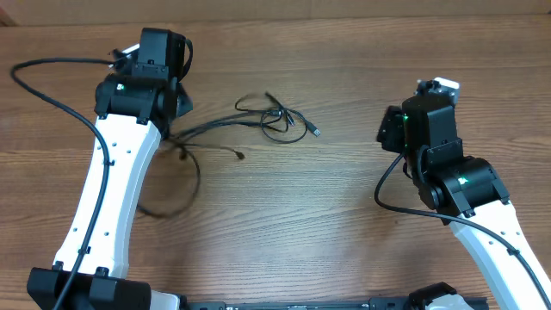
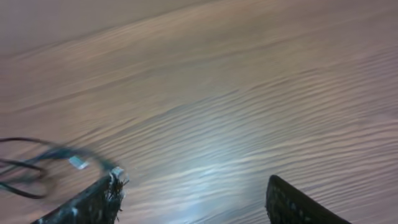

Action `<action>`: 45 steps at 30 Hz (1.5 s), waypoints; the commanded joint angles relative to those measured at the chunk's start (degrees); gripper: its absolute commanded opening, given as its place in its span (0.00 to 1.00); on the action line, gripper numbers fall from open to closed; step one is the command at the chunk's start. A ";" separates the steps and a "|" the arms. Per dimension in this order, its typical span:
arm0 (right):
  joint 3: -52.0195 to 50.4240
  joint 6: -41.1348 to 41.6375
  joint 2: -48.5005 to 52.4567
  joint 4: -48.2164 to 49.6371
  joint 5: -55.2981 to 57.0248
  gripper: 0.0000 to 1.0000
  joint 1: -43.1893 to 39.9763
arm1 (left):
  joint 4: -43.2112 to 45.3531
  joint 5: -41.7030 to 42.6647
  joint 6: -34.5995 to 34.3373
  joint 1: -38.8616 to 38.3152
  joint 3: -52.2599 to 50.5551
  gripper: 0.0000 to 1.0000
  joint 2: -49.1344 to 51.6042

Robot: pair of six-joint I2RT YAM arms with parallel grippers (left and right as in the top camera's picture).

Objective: Untangle cables

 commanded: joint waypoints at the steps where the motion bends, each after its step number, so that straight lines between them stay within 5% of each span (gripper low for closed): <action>1: 1.75 0.04 -0.42 0.22 -6.21 0.74 -0.13 | 2.47 15.28 12.31 0.22 0.94 0.72 -1.11; 7: 1.75 -0.04 -0.42 0.87 -6.23 0.82 -0.11 | 8.13 29.49 20.65 0.17 0.81 0.73 -0.11; 17: 1.75 -0.07 -0.42 -0.11 -6.27 0.91 -0.11 | 2.93 31.56 17.73 -2.14 0.81 0.73 10.23; 27: 1.75 -0.04 -0.42 -0.57 -6.29 0.92 -0.11 | 8.87 36.39 18.16 -7.91 0.81 0.68 24.39; 35: 1.75 -0.04 -0.42 -1.18 -6.49 0.93 -0.11 | 13.97 35.65 15.98 -9.62 0.81 0.49 31.69; 37: 1.75 -0.04 -0.42 -1.18 -6.49 0.93 -0.11 | 15.06 37.46 15.58 -9.79 0.94 0.12 31.54; 38: 1.75 -0.04 -0.42 -1.16 -6.49 0.93 -0.11 | 15.28 38.99 15.65 -9.81 1.31 0.04 31.23; 45: 1.75 -0.07 -0.42 -1.14 -6.45 0.97 -0.11 | 15.30 54.73 18.91 -9.79 10.71 0.04 24.74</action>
